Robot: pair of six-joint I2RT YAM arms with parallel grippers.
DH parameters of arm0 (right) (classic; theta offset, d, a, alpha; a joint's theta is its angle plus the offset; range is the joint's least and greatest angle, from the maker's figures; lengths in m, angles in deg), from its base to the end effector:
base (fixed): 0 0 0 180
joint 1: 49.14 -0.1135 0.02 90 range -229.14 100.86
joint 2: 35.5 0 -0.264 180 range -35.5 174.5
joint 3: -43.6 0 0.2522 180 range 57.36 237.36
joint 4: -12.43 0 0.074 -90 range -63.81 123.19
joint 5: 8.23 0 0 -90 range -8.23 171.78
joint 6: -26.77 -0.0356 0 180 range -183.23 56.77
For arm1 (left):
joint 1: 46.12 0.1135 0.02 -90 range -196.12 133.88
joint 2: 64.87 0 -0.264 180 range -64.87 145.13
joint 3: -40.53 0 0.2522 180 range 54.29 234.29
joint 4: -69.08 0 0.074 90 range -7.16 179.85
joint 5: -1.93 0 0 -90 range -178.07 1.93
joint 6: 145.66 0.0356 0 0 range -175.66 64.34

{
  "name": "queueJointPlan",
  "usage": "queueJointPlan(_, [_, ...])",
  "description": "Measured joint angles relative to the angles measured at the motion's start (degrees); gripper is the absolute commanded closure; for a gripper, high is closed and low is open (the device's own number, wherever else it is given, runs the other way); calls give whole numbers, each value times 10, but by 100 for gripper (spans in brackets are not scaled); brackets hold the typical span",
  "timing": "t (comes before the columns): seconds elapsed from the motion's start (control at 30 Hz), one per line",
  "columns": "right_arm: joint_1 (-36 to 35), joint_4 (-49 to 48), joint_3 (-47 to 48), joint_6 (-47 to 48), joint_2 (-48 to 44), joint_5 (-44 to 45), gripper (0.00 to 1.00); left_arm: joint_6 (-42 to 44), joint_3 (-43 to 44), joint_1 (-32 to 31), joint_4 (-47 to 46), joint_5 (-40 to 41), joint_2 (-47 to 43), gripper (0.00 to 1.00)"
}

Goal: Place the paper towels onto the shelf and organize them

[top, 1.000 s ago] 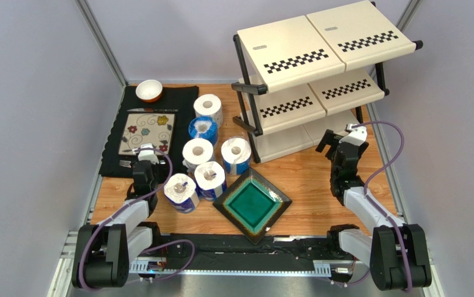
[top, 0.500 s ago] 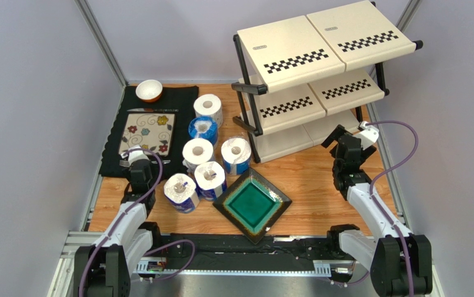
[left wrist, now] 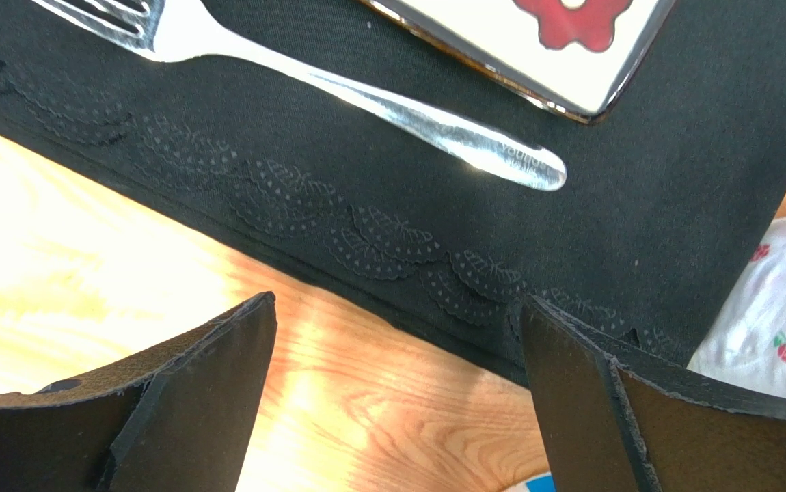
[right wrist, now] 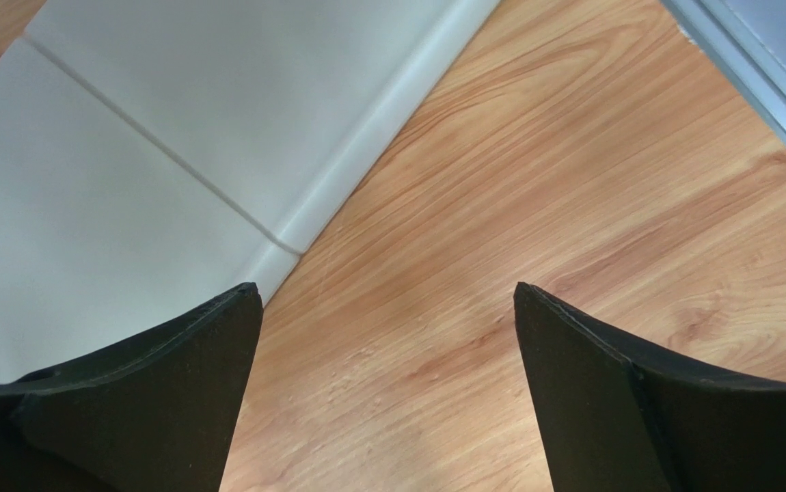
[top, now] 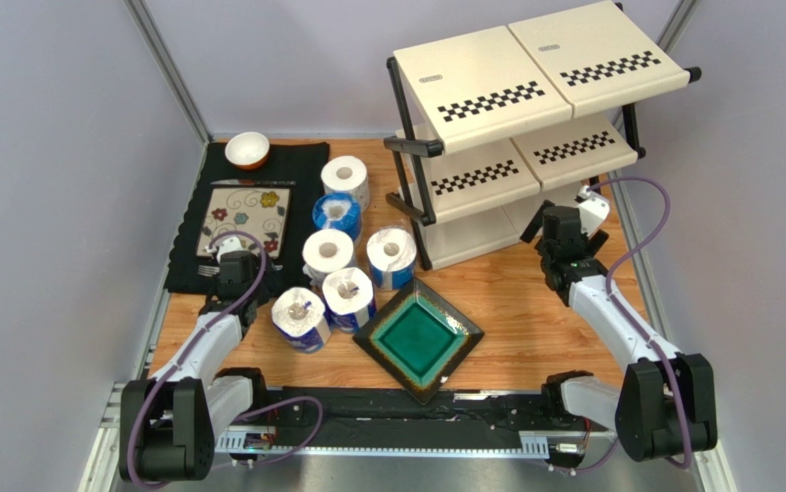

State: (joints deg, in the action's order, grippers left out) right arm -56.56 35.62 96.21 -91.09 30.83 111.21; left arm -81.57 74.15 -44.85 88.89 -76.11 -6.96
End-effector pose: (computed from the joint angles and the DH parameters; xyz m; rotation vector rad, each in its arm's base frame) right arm 0.2432 0.0140 0.2324 0.6470 2.0275 -0.2089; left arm 0.1876 0.0115 0.1577 -0.6445 2.2285 0.0278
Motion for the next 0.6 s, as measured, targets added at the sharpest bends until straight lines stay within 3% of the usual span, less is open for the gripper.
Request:
queueJointPlan(0.43, [-237, 119, 35, -38, -59, 64, 5, -11, 0, 0, 29, 6, -50, 4])
queueJointPlan(0.6, [-372, 160, 66, -44, -56, 112, 4, -13, 0, 0, 35, 5, -52, 4])
